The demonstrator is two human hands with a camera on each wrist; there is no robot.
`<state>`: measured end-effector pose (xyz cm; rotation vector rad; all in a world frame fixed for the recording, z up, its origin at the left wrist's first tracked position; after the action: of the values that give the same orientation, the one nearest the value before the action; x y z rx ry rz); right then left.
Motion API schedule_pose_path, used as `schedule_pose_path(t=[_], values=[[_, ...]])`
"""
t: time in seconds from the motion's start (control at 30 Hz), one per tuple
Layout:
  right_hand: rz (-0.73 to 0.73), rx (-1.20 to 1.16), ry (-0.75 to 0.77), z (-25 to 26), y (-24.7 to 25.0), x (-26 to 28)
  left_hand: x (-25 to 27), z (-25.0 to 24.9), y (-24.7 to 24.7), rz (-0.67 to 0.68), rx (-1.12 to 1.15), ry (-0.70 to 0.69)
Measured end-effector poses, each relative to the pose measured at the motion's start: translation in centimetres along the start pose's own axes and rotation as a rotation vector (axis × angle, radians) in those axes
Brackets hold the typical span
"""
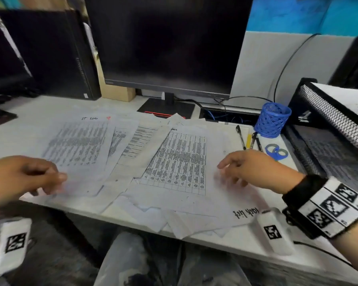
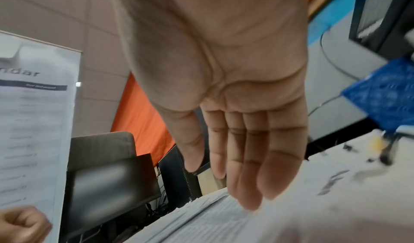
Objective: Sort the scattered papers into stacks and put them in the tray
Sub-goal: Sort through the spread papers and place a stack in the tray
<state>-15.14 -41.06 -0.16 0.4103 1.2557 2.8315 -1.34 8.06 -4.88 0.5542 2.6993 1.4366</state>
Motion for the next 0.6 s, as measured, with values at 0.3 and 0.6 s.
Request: schedule_pose_path(t=[0.3,0.6], values=[[0.195,-0.633,-0.321,8.6,-8.4,-11.2,-5.8,-5.3,-1.1,0.182,-0.395,0.146],[0.111,-0.802,-0.252,11.7,-13.2,-16.1,-5.4,-6.0,-4.8,0.514,-0.436,-0.030]])
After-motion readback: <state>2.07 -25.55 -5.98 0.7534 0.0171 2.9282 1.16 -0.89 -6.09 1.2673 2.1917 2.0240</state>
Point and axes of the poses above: each hand's wrist, its own x-axis away from the middle knuckle, its own y-axis out of the back of the hand, z = x × y, the point moved 3 cm from there along -x, towards the middle knuckle, and after that the axes turned 2 degrees about -y, right-handed, at the moved point
